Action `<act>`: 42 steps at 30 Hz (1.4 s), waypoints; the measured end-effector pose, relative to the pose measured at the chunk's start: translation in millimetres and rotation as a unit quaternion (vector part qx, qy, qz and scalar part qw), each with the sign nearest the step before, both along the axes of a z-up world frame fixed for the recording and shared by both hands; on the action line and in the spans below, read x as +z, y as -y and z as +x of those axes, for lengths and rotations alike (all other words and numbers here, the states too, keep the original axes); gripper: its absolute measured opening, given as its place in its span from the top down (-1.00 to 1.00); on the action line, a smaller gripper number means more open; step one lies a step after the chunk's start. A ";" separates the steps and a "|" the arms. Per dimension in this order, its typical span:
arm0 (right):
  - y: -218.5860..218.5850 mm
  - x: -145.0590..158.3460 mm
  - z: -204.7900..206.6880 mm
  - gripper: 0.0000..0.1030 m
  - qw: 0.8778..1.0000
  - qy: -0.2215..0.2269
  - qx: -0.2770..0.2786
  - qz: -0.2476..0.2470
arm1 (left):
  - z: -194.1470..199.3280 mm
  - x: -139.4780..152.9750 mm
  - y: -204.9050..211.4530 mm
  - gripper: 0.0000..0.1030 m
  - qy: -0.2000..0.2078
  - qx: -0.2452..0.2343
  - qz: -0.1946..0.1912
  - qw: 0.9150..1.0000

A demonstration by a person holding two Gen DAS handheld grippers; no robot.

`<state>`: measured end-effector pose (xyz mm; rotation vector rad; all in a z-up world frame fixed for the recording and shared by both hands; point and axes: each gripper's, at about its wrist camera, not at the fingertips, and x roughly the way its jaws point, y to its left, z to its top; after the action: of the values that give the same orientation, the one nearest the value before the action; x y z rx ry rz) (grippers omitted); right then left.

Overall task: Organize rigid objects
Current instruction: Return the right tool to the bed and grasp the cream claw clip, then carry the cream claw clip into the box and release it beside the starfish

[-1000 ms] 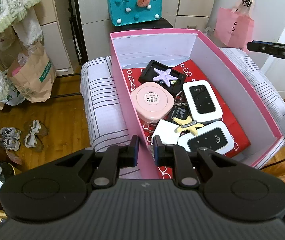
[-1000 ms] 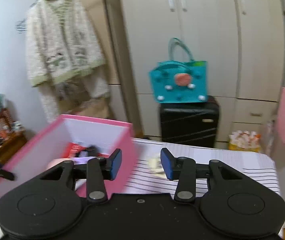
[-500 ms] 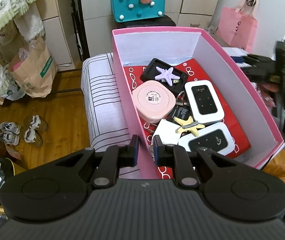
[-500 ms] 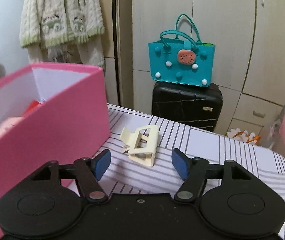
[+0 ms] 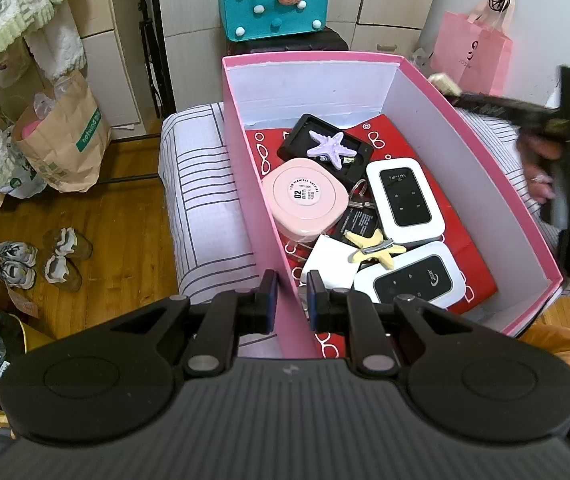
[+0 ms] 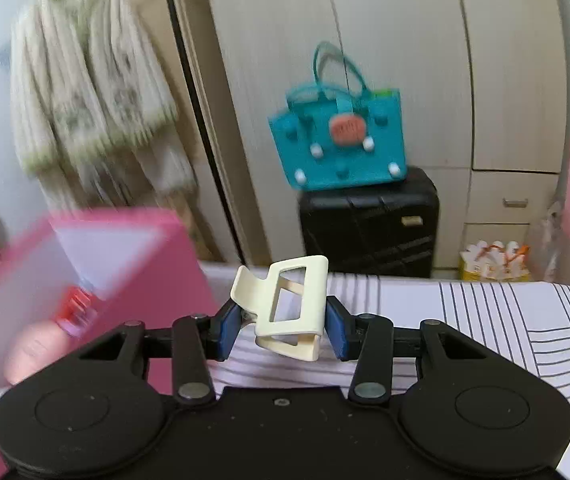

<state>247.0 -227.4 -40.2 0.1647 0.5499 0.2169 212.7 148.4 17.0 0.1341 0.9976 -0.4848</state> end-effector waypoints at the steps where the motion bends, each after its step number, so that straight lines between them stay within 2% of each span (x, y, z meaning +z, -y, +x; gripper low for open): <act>1: -0.1 12.5 -8.1 0.04 1.000 0.012 0.005 0.012 | -0.2 -0.1 -0.4 0.72 0.000 0.000 -0.001 1.000; 6: -25.4 62.5 -45.2 0.03 0.995 0.060 0.079 0.028 | 2.2 -0.2 -5.9 0.72 -0.005 0.011 -0.018 1.000; 9: -56.7 77.4 -55.3 0.03 0.990 0.057 0.130 -0.002 | 1.9 0.6 -3.9 0.72 -0.003 0.014 -0.018 1.000; 15: -112.7 69.0 -49.6 0.03 0.975 0.044 0.168 -0.138 | -0.8 -0.2 -3.4 0.72 0.000 0.019 -0.016 1.000; 21: -140.3 52.4 -32.5 0.03 0.956 0.023 0.175 -0.233 | -5.3 3.2 -7.3 0.72 -0.003 0.022 -0.020 1.000; 25: -141.2 42.1 -23.6 0.03 0.954 0.010 0.166 -0.251 | -5.8 5.2 -7.4 0.72 0.001 0.025 -0.018 1.000; 29: -142.2 36.6 -31.6 -0.08 0.947 0.035 0.163 -0.275 | -3.4 6.1 -5.9 0.71 -0.006 0.033 -0.014 0.999; 33: -131.2 46.4 -48.0 -0.09 0.954 0.075 0.127 -0.260 | -4.4 8.6 -5.5 0.70 -0.001 0.038 -0.009 0.999; 35: -123.5 51.7 -53.0 -0.11 0.960 0.077 0.107 -0.249 | -6.2 9.5 -3.4 0.70 -0.001 0.039 -0.009 0.999; 38: -107.3 60.4 -58.0 -0.14 0.972 0.054 0.088 -0.209 | -11.1 13.8 0.5 0.70 0.003 0.039 -0.005 0.999; 40: -95.4 66.3 -60.8 -0.16 0.982 0.023 0.086 -0.169 | -17.1 19.7 1.2 0.70 0.010 0.044 -0.003 0.999; 42: -83.5 70.9 -66.0 -0.19 0.987 -0.016 0.086 -0.133 | -25.7 26.1 0.5 0.70 0.010 0.054 0.016 0.998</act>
<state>181.0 -143.8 30.8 -0.1400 0.6192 0.3058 187.0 147.9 43.1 0.1128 0.9877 -0.3679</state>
